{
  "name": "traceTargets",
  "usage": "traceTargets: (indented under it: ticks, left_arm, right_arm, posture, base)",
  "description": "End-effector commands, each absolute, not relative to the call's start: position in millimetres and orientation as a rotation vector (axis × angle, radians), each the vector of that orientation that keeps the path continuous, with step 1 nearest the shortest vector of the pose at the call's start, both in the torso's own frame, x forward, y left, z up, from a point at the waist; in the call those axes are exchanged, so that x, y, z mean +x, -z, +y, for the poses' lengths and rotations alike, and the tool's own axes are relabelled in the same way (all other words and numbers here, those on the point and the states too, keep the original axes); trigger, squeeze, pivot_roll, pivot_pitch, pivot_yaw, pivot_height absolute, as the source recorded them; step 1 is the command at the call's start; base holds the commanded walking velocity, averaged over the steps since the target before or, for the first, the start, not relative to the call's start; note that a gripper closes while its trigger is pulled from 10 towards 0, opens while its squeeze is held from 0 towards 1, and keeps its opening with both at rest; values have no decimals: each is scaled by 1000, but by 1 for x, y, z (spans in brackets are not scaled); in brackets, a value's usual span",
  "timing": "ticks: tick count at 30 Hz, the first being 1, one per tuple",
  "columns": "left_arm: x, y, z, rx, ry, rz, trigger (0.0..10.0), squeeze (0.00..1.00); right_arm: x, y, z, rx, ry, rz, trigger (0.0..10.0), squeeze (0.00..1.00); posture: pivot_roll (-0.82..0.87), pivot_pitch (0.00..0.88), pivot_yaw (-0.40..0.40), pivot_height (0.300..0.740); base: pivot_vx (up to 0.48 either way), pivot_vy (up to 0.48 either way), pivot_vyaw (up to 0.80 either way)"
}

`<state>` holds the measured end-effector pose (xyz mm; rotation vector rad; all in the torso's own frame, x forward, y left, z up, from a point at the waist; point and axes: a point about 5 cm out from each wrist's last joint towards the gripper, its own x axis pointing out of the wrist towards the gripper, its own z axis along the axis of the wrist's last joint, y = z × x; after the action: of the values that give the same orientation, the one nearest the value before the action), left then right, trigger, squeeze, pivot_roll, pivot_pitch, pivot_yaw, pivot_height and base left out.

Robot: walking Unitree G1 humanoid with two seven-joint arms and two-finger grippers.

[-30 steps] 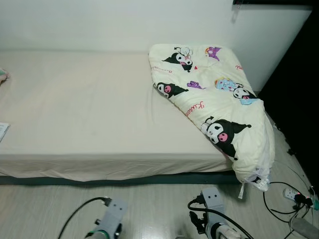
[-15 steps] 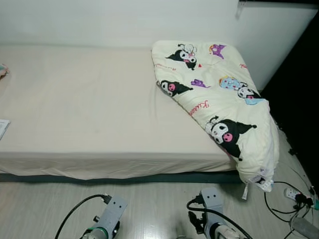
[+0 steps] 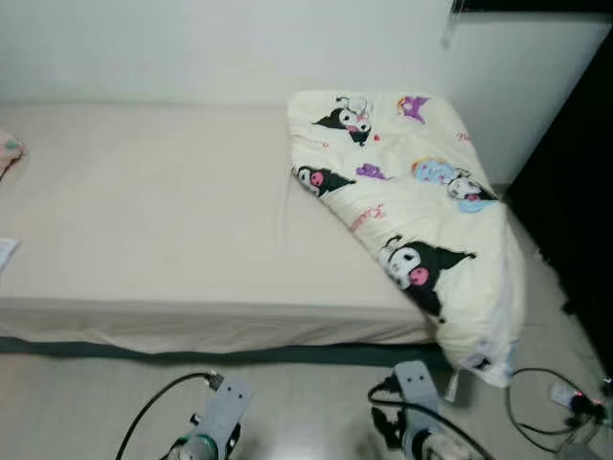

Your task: Clean up the room

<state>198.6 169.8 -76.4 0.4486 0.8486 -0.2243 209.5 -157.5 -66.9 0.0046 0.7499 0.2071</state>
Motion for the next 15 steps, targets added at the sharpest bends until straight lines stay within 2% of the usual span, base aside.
traceTargets:
  ticks: [1, 15]
  left_arm:
    - [190, 81, 173, 447, 222, 887, 10000, 0]
    - [190, 81, 173, 451, 223, 890, 10000, 0]
  right_arm:
    - [201, 72, -155, 28, -200, 779, 10000, 0]
    - [202, 72, -154, 30, -198, 777, 10000, 0]
  posture:
    - [-83, 0, 51, 740]
    - [-85, 0, 54, 740]
  base:
    - [0, 0, 0]
    - [0, 0, 0]
